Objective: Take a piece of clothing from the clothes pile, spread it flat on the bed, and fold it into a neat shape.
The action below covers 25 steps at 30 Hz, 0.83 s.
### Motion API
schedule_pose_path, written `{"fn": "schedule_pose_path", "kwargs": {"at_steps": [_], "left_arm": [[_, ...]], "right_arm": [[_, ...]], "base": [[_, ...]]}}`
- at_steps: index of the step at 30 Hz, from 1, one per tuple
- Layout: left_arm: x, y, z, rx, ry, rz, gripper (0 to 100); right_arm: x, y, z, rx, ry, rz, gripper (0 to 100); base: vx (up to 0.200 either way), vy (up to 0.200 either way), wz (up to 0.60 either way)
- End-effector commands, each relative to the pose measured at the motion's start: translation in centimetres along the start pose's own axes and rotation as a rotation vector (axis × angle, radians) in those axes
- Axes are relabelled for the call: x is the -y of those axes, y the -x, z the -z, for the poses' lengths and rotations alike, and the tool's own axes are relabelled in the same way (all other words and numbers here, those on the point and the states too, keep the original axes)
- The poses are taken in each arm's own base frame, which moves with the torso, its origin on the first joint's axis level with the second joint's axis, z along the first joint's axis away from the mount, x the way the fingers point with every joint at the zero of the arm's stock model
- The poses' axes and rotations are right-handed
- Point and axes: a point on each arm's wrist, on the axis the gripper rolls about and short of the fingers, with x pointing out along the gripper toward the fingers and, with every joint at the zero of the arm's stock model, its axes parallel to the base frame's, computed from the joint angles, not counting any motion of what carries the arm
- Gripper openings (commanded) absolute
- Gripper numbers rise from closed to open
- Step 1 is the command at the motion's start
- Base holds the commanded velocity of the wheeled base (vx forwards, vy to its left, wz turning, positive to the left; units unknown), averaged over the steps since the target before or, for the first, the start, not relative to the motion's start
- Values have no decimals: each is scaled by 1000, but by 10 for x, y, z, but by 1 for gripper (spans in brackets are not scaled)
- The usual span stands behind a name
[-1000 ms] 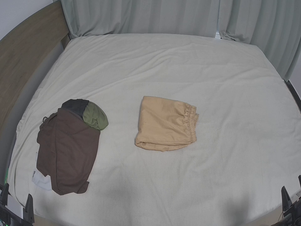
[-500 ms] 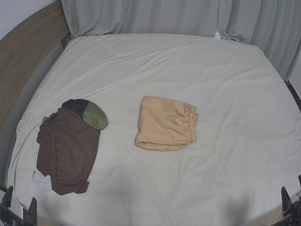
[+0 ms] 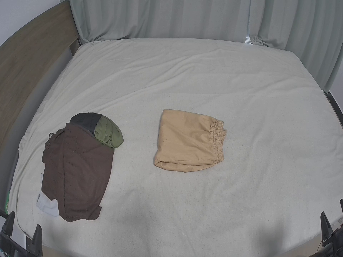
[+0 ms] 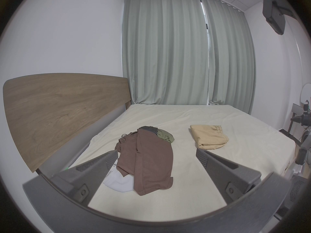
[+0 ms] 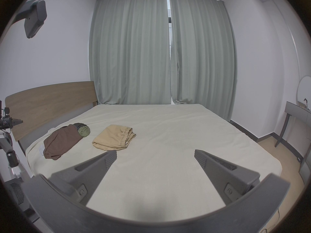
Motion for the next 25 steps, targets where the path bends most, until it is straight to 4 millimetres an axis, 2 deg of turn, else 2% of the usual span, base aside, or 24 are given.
{"fn": "schedule_pose_path", "kwargs": {"at_steps": [1,25], "left_arm": [[0,0,5,-6,0,-2,100],[0,0,5,-7,1,0,100]], "right_arm": [[0,0,5,-4,0,0,100],[0,0,5,-7,-1,5,100]], "base": [[0,0,0],[0,0,0]]}}
